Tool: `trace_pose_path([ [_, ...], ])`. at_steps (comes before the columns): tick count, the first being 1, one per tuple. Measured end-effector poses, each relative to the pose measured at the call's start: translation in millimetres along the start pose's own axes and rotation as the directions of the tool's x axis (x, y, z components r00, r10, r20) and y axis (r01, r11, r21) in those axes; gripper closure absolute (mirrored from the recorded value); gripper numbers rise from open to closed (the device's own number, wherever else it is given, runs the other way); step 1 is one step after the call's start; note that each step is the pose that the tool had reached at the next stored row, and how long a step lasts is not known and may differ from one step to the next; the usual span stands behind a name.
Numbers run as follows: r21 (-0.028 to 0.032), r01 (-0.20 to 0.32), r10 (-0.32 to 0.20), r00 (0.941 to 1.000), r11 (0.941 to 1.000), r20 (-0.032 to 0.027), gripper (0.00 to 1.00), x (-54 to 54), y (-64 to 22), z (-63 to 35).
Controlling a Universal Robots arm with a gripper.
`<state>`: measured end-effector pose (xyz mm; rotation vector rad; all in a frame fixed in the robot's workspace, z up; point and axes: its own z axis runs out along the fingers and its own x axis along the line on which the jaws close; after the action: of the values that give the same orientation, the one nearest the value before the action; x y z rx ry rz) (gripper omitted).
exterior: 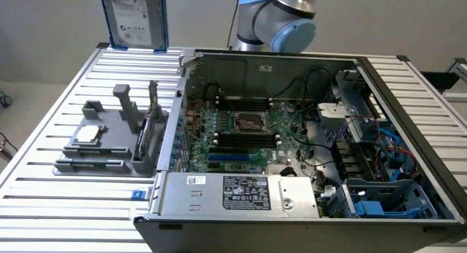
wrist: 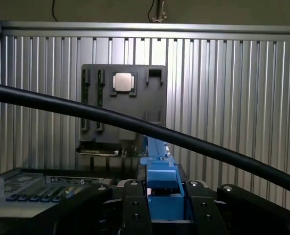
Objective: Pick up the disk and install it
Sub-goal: 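Pick up the disk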
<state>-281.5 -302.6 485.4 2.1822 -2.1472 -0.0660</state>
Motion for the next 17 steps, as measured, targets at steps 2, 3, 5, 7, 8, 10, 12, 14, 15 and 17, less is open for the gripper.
trace_pose_path([
  [2, -0.0048, 0.000, 0.000, 1.0000, 1.0000, 0.0001, 0.67, 2.1, -9.2, -0.8],
  [3, -0.0067, 0.000, 0.000, 1.0000, 1.0000, 0.0001, 0.67, 3.1, -13.8, -1.4],
  [5, -0.0092, 0.000, 0.000, 1.0000, 1.0000, 0.0001, 0.67, 5.2, -22.7, -2.4],
  [7, -0.0095, 0.000, 0.000, 1.0000, 1.0000, 0.0001, 0.67, 7.1, -31.8, -3.1],
  [8, -0.0095, 0.000, 0.000, 1.0000, 1.0000, 0.0001, 0.67, 8.6, -36.2, -3.5],
  [10, -0.0095, 0.000, 0.000, 1.0000, 1.0000, 0.0002, 0.67, 11.0, -45.2, -4.2],
  [12, -0.0094, 0.001, -0.001, 1.0000, 1.0000, 0.0001, 0.67, 11.6, -54.4, -4.9],
  [14, -0.0094, 0.002, -0.002, 1.0000, 1.0000, 0.0000, 0.67, 12.3, -63.4, -5.7],
  [15, -0.0094, 0.002, -0.002, 1.0000, 1.0000, 0.0000, 0.67, 12.8, -67.8, -6.1],
  [17, -0.0094, 0.003, -0.003, 1.0000, 1.0000, -0.0001, 0.67, 14.7, -76.9, -6.8],
])
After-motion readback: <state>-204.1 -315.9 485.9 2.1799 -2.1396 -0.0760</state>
